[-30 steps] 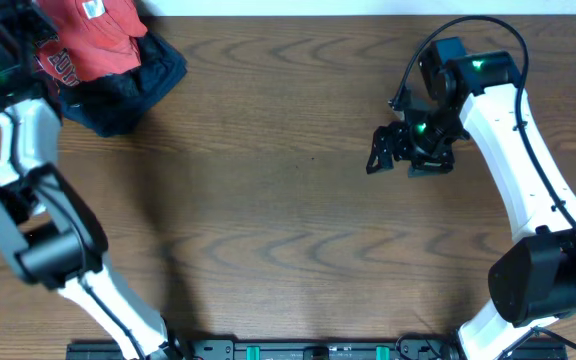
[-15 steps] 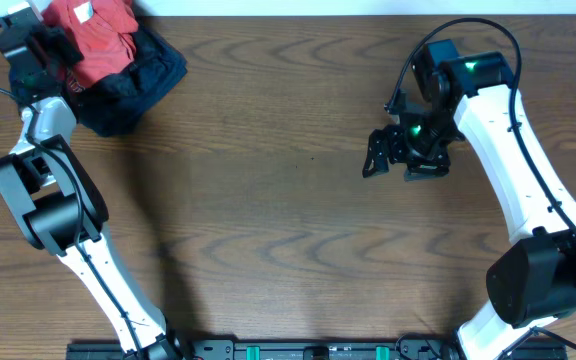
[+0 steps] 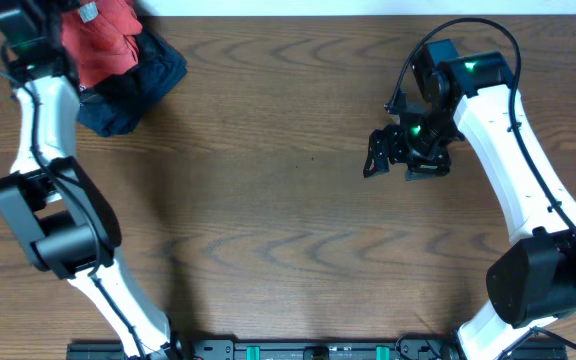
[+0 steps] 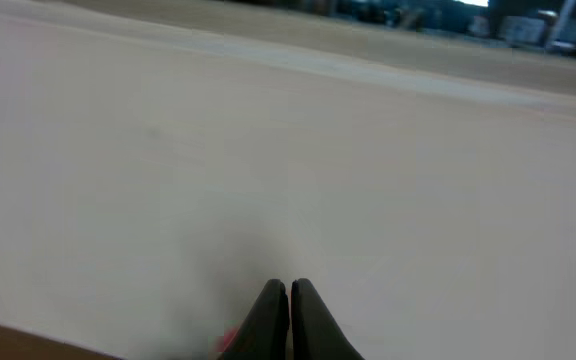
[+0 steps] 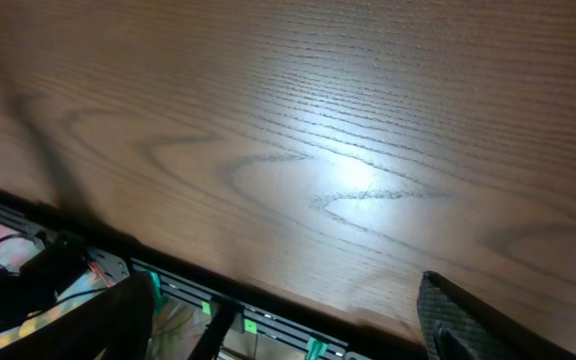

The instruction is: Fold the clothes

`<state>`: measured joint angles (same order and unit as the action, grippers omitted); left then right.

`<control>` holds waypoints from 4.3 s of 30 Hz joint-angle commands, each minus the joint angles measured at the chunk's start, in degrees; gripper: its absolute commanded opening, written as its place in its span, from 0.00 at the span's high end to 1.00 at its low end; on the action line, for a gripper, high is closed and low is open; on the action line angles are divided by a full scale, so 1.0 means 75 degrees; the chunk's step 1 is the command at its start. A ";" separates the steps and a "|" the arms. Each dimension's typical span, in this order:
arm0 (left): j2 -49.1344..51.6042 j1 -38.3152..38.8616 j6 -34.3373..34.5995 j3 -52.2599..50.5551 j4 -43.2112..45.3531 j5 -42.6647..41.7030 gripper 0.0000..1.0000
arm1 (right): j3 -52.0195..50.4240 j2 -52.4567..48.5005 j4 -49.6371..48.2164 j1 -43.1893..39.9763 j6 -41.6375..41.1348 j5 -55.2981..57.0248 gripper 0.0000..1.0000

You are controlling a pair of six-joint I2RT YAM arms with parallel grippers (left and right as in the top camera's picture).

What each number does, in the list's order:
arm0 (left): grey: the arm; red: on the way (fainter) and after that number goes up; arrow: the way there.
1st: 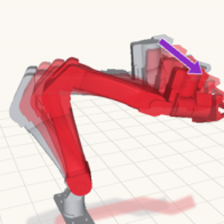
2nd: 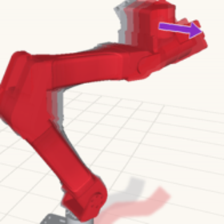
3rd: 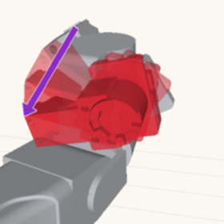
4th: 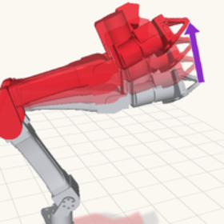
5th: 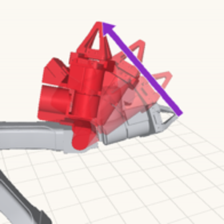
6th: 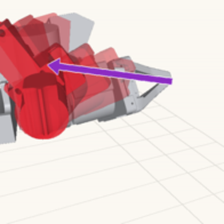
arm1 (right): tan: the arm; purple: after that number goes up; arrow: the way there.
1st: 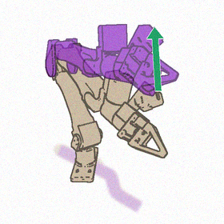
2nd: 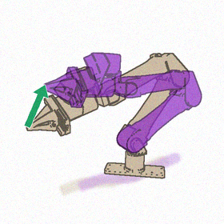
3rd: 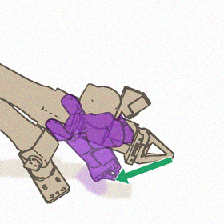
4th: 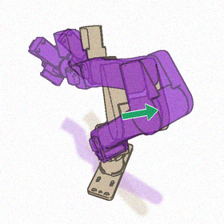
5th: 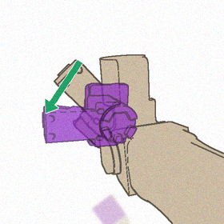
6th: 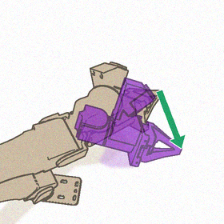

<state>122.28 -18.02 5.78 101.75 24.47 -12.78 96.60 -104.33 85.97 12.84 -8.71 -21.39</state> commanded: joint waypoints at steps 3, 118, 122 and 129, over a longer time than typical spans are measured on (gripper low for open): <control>0.0831 0.0283 -0.0050 0.0003 0.0294 -0.0003 0.94 | 0.0087 0.0181 0.0035 0.0143 -0.0058 0.0032 0.18; -1.4356 0.0364 -0.0822 -0.6758 -1.1427 -0.3037 0.02 | -0.9943 0.9407 -1.0547 0.0137 -0.2664 0.3602 0.01; -1.4356 0.0364 -0.0822 -0.6761 -1.1430 -0.3037 0.02 | -1.1232 1.0451 -1.1590 -0.0428 -0.2669 0.3322 0.01; -1.4356 0.0364 -0.0822 -0.6761 -1.1430 -0.3037 0.02 | -1.2520 1.1846 -1.2368 -0.0778 -0.2667 0.3299 0.01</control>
<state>14.74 -15.16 0.14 51.07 -61.47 -34.59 4.49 -18.63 -6.15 8.32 -28.29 4.43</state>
